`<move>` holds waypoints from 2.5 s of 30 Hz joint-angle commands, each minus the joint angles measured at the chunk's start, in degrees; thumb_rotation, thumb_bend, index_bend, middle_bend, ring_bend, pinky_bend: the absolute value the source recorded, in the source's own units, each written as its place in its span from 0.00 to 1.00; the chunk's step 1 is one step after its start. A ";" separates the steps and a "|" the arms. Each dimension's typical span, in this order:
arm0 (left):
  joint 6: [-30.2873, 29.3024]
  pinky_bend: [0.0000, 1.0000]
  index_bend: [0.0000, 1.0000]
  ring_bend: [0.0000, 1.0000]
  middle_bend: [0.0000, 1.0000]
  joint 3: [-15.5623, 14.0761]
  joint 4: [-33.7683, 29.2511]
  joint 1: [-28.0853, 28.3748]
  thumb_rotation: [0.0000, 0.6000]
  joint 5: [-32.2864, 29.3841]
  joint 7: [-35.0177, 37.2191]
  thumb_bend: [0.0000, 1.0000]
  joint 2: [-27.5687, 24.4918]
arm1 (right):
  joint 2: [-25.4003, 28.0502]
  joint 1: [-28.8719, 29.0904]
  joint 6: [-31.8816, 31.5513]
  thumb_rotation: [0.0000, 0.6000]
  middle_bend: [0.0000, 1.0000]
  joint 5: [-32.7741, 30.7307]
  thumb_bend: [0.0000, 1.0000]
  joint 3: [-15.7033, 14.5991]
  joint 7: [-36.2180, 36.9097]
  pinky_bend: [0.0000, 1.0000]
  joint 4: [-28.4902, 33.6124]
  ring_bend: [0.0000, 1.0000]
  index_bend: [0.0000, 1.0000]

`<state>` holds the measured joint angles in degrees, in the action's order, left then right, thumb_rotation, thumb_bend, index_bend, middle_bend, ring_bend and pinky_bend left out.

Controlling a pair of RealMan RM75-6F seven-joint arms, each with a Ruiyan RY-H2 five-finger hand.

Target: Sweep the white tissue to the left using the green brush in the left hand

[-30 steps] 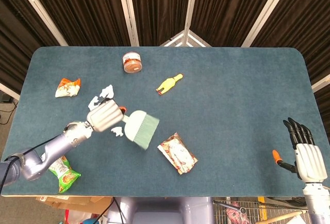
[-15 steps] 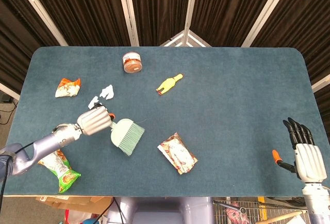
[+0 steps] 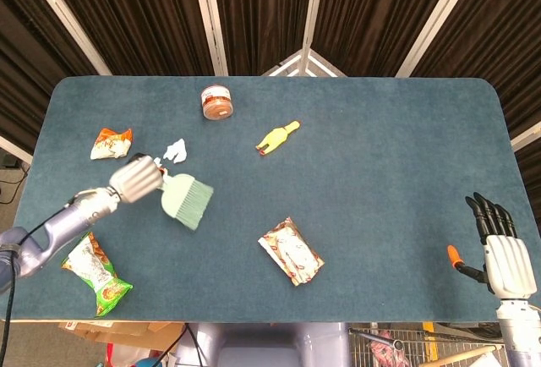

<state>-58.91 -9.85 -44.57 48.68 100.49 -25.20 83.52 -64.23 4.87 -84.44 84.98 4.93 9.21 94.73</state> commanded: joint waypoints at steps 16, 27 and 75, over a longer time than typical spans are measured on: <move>-6.65 1.00 0.82 1.00 1.00 6.28 4.14 -3.20 1.00 -5.22 1.66 0.79 -4.00 | -0.17 0.05 -0.07 1.00 0.00 0.38 0.34 -0.09 -0.63 0.00 0.17 0.00 0.00; -9.86 1.00 0.82 1.00 1.00 6.73 -1.06 0.60 1.00 -0.78 2.15 0.79 1.05 | -0.16 -0.02 -0.19 1.00 0.00 0.19 0.34 0.05 -0.43 0.00 0.09 0.00 0.00; -5.85 1.00 0.82 1.00 1.00 5.75 12.88 -4.69 1.00 -4.40 -1.77 0.79 -3.28 | -0.38 -0.31 -1.05 1.00 0.00 1.01 0.34 0.01 -0.15 0.00 0.18 0.00 0.00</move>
<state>-64.49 -4.54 -31.21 43.82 96.46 -26.77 80.47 -64.60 4.57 -85.48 85.98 4.95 9.06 94.91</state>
